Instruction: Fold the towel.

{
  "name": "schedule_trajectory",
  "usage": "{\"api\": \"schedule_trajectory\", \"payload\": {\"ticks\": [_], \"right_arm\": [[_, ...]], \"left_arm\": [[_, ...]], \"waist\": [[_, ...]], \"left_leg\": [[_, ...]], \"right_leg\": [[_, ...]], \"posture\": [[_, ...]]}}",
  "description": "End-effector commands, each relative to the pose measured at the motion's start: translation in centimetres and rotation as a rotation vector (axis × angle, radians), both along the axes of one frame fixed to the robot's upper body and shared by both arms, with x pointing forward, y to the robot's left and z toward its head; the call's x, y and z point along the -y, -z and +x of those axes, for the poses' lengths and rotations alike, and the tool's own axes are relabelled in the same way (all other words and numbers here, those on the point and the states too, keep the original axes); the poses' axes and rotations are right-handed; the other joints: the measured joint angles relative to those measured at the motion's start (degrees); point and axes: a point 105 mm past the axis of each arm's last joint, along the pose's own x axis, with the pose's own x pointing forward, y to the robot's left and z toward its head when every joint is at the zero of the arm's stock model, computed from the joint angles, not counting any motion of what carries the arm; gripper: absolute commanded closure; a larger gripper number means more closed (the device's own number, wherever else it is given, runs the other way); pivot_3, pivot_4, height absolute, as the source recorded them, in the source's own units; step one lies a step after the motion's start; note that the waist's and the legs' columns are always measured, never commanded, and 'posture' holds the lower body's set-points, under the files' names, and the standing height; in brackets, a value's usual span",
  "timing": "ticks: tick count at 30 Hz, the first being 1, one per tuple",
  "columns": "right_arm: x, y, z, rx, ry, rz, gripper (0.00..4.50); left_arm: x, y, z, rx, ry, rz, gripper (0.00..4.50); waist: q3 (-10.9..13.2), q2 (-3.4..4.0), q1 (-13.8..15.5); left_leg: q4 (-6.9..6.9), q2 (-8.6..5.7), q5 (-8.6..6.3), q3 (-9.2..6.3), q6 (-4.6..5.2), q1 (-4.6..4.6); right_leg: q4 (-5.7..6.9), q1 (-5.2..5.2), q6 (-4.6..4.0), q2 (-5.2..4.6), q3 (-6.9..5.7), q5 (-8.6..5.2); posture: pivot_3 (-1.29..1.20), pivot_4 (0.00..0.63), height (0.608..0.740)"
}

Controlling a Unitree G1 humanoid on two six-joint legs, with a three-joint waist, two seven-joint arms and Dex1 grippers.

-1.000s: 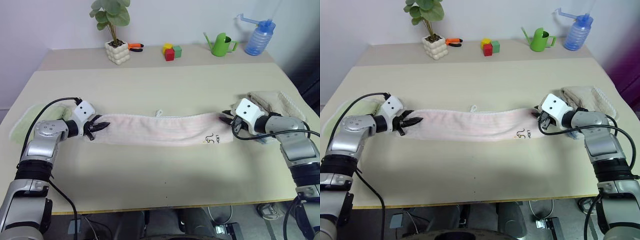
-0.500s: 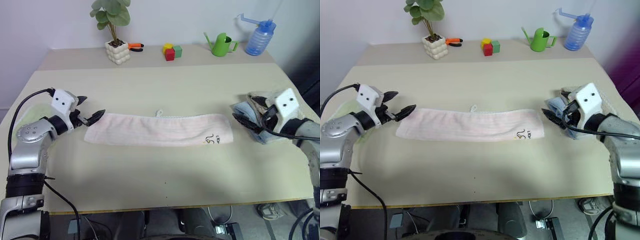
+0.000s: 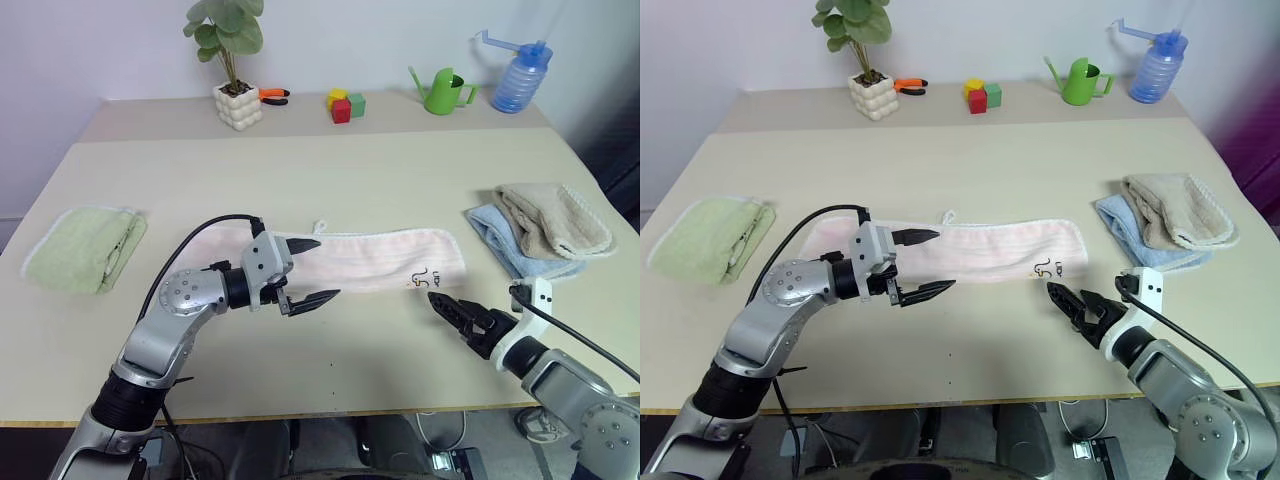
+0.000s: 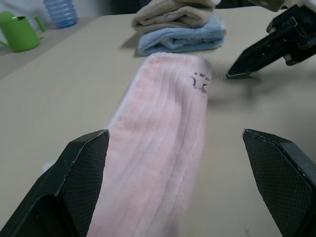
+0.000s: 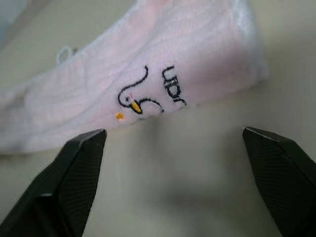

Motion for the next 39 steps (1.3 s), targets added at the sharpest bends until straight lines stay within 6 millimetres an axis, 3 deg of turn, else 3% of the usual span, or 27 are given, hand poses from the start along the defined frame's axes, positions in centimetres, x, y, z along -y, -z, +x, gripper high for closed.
{"api": "schedule_trajectory", "payload": {"ticks": [1, 6, 8, 10, 16, 21, 25, 28, 34, 39], "right_arm": [[1.0, 0.2, 1.3, -0.021, 0.127, 0.042, 0.04], [2.1, 0.9, 3.6, -0.059, 0.235, 0.112, 0.04], [2.1, 0.7, 4.2, -0.057, 0.246, 0.133, 0.55], [2.1, 0.5, 4.7, -0.052, 0.253, 0.143, 1.30], [2.5, -0.5, 5.1, -0.025, 0.258, 0.141, 4.33], [4.3, -2.4, 5.1, 0.030, 0.281, 0.083, 4.43], [7.8, -5.1, 4.8, 0.096, 0.287, -0.095, 4.43], [7.6, -7.4, 5.2, 0.157, 0.195, -0.241, 4.43], [1.1, -9.3, 5.6, 0.280, -0.208, -0.575, 4.43], [-5.4, -7.0, 5.2, 0.333, -0.536, -0.742, 4.43]], "left_arm": [[0.4, -0.4, -0.5, 0.018, 0.030, -0.009, 0.07], [-0.1, 0.1, -0.5, 0.011, 0.016, -0.002, 0.07], [-0.3, 0.3, -0.4, 0.014, 0.006, 0.001, 0.07], [-0.6, 0.4, -0.3, 0.016, -0.011, 0.000, 0.07], [-0.9, 1.1, -0.7, 0.009, -0.031, 0.002, 0.07], [-0.9, 1.5, -0.8, 0.003, -0.037, 0.003, 0.07], [-1.0, 1.6, -0.1, 0.012, -0.057, 0.009, 0.07], [-1.0, 1.5, 0.5, 0.023, -0.066, 0.009, 0.07], [-0.8, 1.4, 0.9, 0.035, -0.060, 0.009, 0.07], [-0.5, 1.1, 1.0, 0.042, -0.065, 0.001, 0.07]], "waist": [[0.00, -0.01, -0.19], [-0.03, -0.05, -0.14], [-0.05, -0.08, 0.02], [-0.05, -0.09, -0.01], [-0.04, -0.06, -0.19], [-0.01, -0.01, 0.06], [0.00, 0.01, 0.06], [0.01, 0.02, 0.03], [0.01, 0.03, -0.29], [0.05, -0.05, 0.00]], "left_leg": [[0.00, 0.01, 0.00, 0.01, 0.00, 0.00], [0.01, 0.01, 0.00, 0.00, 0.00, 0.08], [0.01, 0.01, 0.00, -0.01, 0.00, 0.08], [0.02, 0.00, 0.00, -0.02, 0.00, 0.08], [-0.01, 0.07, -0.01, -0.02, 0.02, 0.07], [0.00, 0.05, -0.01, -0.02, 0.03, 0.03], [-0.01, 0.04, -0.01, -0.02, 0.03, 0.02], [0.00, 0.06, -0.01, 0.01, 0.04, 0.02], [-0.02, 0.19, -0.04, 0.00, 0.09, 0.05], [-0.01, 0.19, -0.04, -0.02, 0.09, 0.02]], "right_leg": [[0.00, 0.00, 0.00, 0.01, 0.00, 0.00], [-0.03, 0.10, 0.00, 0.05, 0.00, 0.00], [-0.05, 0.13, 0.00, 0.05, 0.00, 0.00], [-0.07, 0.16, 0.00, 0.05, 0.00, 0.00], [-0.07, 0.11, 0.00, 0.13, 0.02, 0.00], [-0.09, 0.12, 0.00, 0.11, 0.02, 0.00], [-0.11, 0.12, 0.00, 0.11, 0.02, -0.01], [-0.13, 0.12, 0.01, 0.14, 0.02, -0.01], [-0.13, 0.10, -0.02, 0.31, 0.05, -0.03], [-0.17, 0.09, -0.02, 0.28, 0.04, -0.03]], "posture": [[0.00, 0.150, 0.730], [0.00, 0.150, 0.730], [0.00, 0.150, 0.730], [0.00, 0.150, 0.730], [0.00, 0.150, 0.730], [0.00, 0.150, 0.730], [0.00, 0.150, 0.730], [0.00, 0.150, 0.730], [0.00, 0.150, 0.730], [0.00, 0.150, 0.730]]}}
